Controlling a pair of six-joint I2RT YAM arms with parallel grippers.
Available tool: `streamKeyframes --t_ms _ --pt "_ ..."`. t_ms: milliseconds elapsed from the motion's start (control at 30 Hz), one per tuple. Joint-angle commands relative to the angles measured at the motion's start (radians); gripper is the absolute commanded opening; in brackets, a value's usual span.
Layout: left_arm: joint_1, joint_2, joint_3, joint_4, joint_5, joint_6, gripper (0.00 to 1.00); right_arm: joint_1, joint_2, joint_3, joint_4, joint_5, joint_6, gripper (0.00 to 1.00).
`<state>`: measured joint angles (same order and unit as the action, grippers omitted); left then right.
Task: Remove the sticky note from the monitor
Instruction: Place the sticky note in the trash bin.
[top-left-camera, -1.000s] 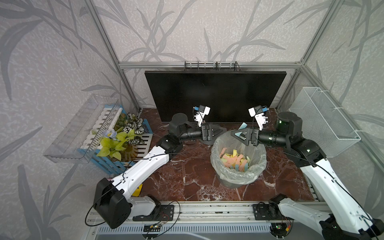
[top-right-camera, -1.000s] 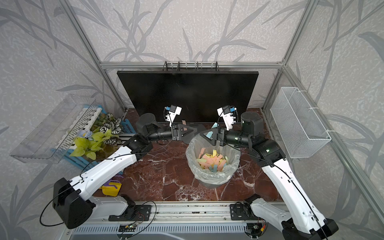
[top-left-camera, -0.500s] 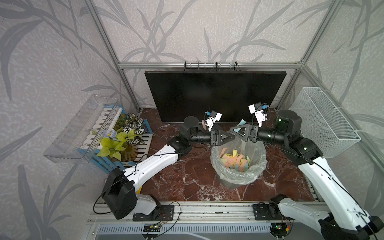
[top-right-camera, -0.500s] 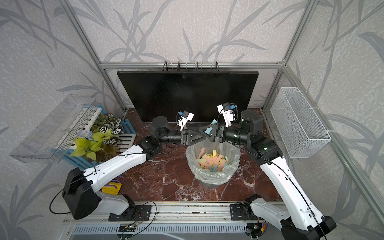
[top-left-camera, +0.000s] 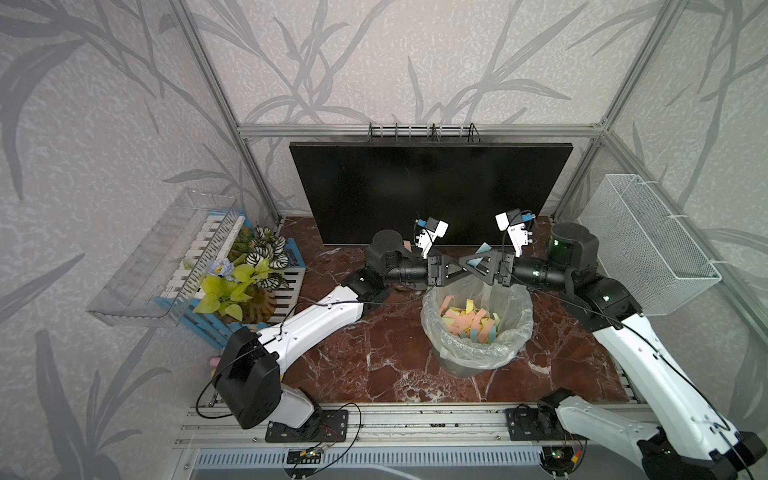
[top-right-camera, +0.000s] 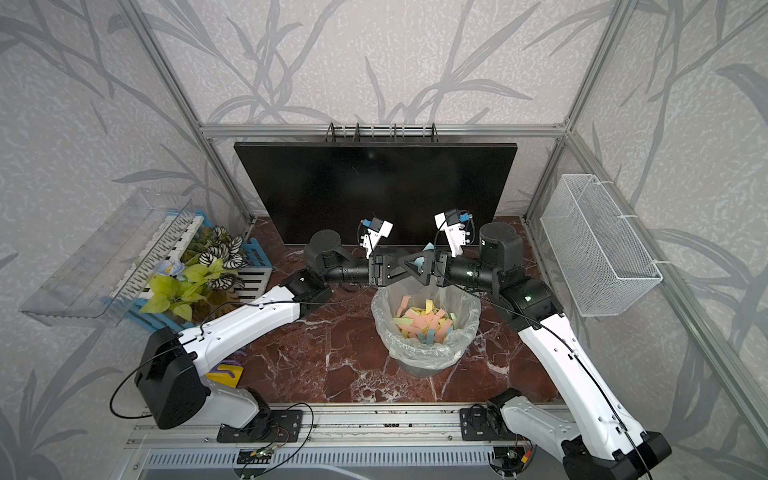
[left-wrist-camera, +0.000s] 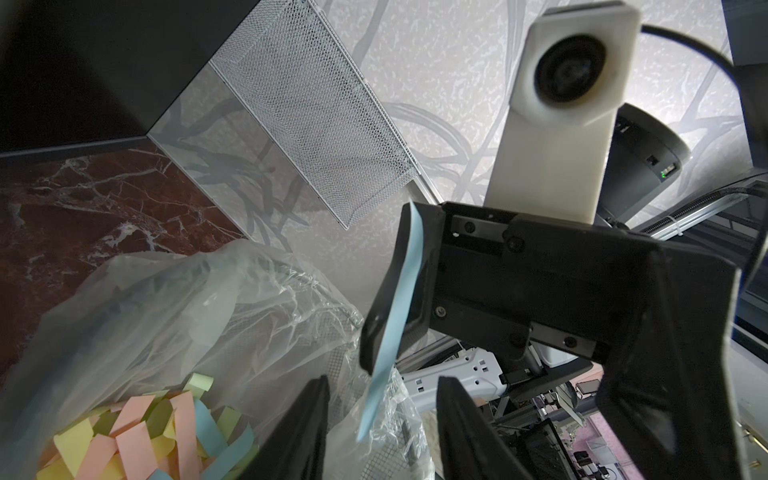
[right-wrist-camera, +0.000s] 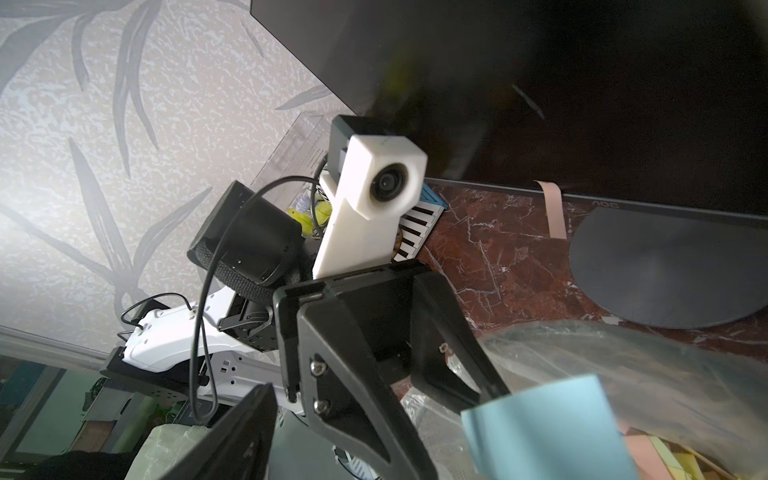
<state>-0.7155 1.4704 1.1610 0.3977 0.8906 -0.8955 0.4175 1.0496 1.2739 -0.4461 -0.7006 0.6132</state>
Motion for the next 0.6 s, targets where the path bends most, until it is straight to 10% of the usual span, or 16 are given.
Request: streamKeyframes --t_ms 0,333,567 --pt "-0.008 0.006 0.04 0.046 -0.008 -0.001 0.38 -0.003 -0.023 -0.008 0.016 0.009 0.0 0.81" --pt "-0.026 0.032 0.063 0.038 -0.002 -0.002 0.01 -0.008 -0.043 -0.02 0.006 0.034 -0.002 0.81" --pt "-0.028 -0.019 0.052 -0.078 -0.035 0.058 0.0 -0.086 -0.107 -0.002 -0.118 0.195 -0.037 0.81"
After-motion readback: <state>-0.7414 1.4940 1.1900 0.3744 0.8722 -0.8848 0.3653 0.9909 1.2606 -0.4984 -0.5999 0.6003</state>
